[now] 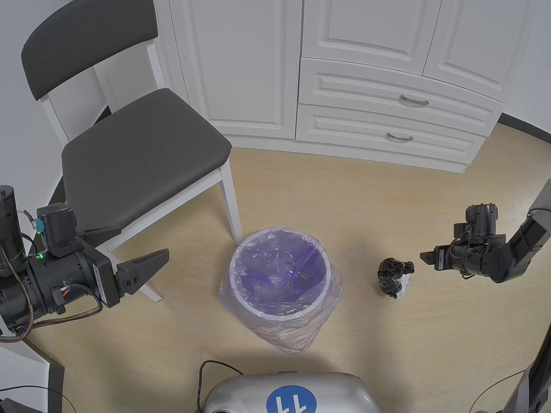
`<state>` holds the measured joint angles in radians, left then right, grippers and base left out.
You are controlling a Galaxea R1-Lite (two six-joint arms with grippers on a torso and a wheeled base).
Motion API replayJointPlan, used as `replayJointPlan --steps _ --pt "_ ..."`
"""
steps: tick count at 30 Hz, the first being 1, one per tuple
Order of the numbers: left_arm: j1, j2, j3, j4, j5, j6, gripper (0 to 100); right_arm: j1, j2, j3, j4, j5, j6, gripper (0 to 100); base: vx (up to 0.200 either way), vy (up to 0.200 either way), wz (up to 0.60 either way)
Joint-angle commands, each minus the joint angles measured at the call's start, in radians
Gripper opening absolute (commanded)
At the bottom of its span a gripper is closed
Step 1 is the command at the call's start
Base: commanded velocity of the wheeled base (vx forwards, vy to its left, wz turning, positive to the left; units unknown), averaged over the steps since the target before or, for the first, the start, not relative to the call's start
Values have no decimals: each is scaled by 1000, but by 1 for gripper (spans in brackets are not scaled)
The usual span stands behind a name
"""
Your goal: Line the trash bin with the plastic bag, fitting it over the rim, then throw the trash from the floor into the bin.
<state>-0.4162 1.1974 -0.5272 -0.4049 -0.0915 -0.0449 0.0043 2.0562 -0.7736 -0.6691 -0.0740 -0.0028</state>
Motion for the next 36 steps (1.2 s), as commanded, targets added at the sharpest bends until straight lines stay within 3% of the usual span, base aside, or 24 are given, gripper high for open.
replayJointPlan --steps 1,8,19,27,36 --pt "0 2 1 -2 1 0 100 29 234 -56 -122 3 96 100 0 0 0" --pt "0 4 3 -2 3 2 100 77 355 -116 -256 -10 188 100 0 0 0" --pt "-1 4 4 -2 3 2 100 82 481 -211 -375 -70 233 100 0 0 0" --pt "-1 4 4 -2 3 3 100 83 533 -263 -380 -73 251 100 0 0 0" --pt "-1 5 4 -2 3 3 100 102 581 -343 -375 -101 348 100 0 0 0"
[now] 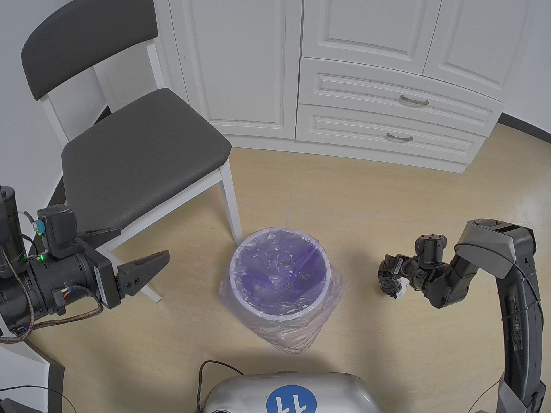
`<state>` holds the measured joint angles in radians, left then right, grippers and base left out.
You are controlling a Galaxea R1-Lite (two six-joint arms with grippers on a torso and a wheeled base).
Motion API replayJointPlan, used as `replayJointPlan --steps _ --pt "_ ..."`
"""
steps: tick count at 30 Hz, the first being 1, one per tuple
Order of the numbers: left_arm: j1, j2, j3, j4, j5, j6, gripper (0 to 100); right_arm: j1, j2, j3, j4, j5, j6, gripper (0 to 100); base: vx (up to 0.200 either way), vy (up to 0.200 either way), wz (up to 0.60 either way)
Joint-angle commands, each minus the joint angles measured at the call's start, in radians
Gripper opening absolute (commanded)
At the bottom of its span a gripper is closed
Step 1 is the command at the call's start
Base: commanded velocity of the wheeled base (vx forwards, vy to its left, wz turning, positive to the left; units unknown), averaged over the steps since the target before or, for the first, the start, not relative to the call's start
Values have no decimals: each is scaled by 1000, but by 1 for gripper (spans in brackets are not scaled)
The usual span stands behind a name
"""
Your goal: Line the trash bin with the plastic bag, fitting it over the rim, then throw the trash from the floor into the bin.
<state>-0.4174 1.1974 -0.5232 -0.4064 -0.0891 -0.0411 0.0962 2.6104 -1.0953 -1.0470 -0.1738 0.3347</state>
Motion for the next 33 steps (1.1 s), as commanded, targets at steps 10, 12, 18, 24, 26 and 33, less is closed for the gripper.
replayJointPlan --steps 10,12,18,24,26,33 --pt "-1 5 2 0 0 1 100 19 31 -38 2 -13 21 100 0 0 0" --pt "-1 5 2 0 -1 1 100 19 34 -38 5 -24 17 100 0 0 0" --pt "-6 7 3 0 -1 3 100 28 34 -72 67 -32 -22 100 0 0 0" --pt "-4 13 6 0 -1 3 100 31 31 -110 144 -35 -31 100 0 0 0" --pt "-4 13 6 -2 -1 3 100 31 36 -140 167 -55 -71 100 0 0 0" --pt "-4 28 6 -2 -1 3 100 31 39 -144 173 -79 -129 100 0 0 0"
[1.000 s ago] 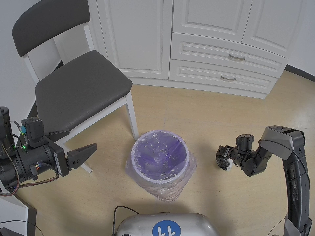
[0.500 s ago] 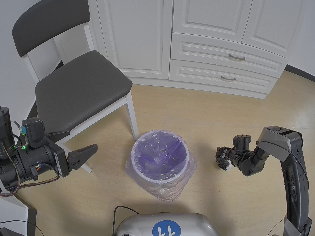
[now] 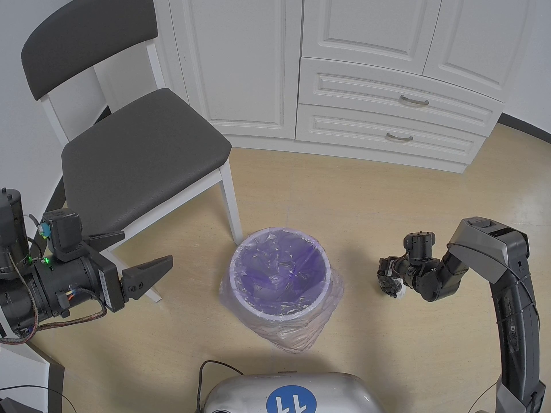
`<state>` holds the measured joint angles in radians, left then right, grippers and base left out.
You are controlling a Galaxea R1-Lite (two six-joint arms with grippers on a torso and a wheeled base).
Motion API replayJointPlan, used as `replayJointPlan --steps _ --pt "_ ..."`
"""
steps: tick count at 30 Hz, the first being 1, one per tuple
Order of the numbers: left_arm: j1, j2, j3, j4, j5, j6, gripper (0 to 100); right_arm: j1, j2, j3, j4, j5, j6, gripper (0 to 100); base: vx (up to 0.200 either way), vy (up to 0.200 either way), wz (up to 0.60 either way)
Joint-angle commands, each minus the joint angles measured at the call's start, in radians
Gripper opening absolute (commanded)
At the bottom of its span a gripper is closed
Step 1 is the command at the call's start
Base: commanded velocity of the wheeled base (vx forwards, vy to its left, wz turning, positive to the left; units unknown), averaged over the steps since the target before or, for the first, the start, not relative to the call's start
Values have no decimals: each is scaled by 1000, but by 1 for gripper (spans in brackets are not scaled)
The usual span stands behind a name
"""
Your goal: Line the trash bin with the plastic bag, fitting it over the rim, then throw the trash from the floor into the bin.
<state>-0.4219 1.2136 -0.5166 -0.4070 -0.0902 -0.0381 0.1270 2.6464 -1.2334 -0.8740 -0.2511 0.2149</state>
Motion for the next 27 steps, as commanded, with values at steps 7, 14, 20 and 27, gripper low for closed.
replayJointPlan --steps 7,14,20,27 --pt "0 10 0 -1 0 0 100 0 -3 -6 21 -25 -32 100 0 0 0" --pt "0 10 0 -1 0 0 100 -1 -22 2 27 -25 -32 100 0 0 0" --pt "-1 9 0 -1 0 0 100 -3 -20 6 32 -25 -38 100 0 0 0" --pt "-1 9 0 -1 -2 1 100 -7 -22 -3 99 -30 -49 100 0 0 0"
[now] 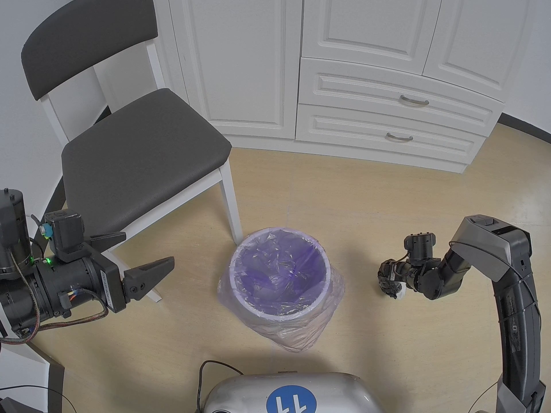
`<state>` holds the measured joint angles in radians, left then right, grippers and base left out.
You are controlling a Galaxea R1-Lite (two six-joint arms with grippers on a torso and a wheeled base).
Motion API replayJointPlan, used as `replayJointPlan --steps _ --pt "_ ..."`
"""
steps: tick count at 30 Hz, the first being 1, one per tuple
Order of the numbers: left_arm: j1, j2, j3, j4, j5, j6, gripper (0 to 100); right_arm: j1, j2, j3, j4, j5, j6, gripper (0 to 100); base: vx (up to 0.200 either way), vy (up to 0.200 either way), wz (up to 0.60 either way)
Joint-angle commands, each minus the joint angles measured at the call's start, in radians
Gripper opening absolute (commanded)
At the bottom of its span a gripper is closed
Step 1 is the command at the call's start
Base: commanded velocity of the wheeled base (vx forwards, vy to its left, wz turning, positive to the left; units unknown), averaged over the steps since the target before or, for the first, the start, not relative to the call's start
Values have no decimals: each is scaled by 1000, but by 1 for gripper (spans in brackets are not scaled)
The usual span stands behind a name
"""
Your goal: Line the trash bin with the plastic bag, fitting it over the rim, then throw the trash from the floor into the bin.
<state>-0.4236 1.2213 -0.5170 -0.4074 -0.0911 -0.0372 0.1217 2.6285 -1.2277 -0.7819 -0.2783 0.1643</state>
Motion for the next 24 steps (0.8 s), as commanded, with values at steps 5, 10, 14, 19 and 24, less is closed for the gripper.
replayJointPlan --steps 5,10,14,19,24 --pt "-1 1 0 -1 -1 0 100 -2 -2 -19 15 1 1 100 0 0 0" --pt "-1 1 2 -1 1 0 100 -2 -2 -27 26 10 8 100 0 0 0" --pt "-3 3 2 -1 -1 0 100 -2 -1 -61 78 21 14 100 0 0 0" --pt "-10 7 3 -1 -1 0 100 -2 7 -96 113 44 21 100 0 0 0" --pt "-10 11 3 1 -1 0 100 -1 8 -110 135 51 21 100 0 0 0"
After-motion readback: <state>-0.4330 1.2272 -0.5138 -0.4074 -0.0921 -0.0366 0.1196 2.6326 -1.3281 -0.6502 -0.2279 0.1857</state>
